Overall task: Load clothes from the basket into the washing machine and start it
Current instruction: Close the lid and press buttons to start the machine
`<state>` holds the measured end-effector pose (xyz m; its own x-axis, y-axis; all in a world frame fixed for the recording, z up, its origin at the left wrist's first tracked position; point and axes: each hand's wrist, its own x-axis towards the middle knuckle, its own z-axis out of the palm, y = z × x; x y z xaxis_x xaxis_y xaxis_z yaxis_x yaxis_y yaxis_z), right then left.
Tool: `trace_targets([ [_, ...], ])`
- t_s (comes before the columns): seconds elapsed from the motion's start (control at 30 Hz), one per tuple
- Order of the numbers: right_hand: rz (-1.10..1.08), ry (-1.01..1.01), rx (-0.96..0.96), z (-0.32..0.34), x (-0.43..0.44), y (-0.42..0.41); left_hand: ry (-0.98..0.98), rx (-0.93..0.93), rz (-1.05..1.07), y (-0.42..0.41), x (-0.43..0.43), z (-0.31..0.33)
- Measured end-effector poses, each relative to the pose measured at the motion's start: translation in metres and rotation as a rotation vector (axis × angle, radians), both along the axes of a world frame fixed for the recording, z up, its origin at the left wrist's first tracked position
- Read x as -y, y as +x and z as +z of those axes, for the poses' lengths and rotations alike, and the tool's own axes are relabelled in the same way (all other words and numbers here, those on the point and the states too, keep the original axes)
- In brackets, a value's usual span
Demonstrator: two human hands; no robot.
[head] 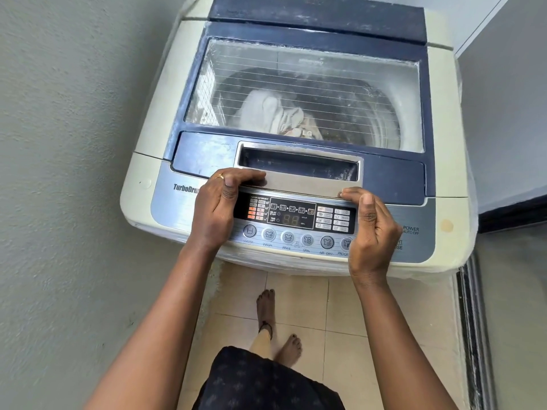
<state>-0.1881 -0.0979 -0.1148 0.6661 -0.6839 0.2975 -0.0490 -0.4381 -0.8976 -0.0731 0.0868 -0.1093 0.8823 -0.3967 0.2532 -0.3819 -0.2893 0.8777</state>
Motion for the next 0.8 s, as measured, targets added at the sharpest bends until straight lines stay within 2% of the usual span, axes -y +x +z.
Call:
trace_targets([
  [0.8,-0.002,0.019,0.002,-0.0010,0.0001,0.0001,0.002,0.005,0.007,-0.0004,-0.0008,-0.0022],
])
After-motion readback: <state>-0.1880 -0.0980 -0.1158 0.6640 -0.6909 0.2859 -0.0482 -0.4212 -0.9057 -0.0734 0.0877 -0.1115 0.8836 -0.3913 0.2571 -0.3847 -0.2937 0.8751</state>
